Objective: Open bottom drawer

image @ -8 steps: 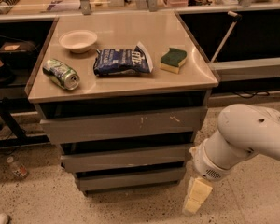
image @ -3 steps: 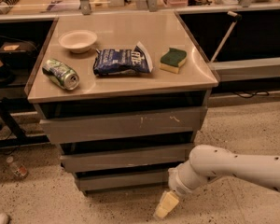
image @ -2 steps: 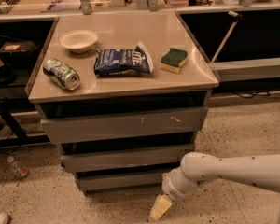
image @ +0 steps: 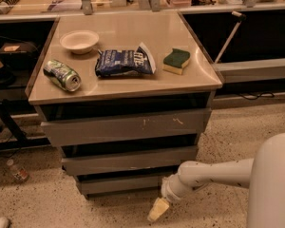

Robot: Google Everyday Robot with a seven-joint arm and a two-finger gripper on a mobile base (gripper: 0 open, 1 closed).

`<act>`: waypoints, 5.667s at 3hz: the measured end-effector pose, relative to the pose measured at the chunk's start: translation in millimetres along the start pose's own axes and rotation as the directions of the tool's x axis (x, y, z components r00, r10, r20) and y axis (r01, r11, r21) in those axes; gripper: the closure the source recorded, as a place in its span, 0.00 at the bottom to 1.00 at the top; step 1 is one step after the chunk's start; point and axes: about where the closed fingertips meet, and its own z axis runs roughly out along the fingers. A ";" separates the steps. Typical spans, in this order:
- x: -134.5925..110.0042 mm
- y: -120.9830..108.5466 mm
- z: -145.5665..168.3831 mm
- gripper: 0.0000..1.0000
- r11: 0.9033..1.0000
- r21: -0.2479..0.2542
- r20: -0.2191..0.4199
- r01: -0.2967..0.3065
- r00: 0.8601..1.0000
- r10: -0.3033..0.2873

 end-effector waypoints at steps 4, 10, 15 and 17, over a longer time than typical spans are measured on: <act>41.8 -90.2 52.4 0.00 0.986 0.156 -0.056 -0.053 0.996 0.062; 40.3 -164.8 126.7 0.00 0.974 0.226 -0.071 0.001 0.997 0.015; 42.4 -164.7 133.7 0.89 0.975 0.222 -0.074 -0.003 0.997 0.020; 42.3 -164.6 133.6 1.00 0.975 0.222 -0.074 -0.003 0.997 0.020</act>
Offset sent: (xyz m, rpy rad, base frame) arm 0.0593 -0.0404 -0.0936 -0.0975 -0.0517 -0.1493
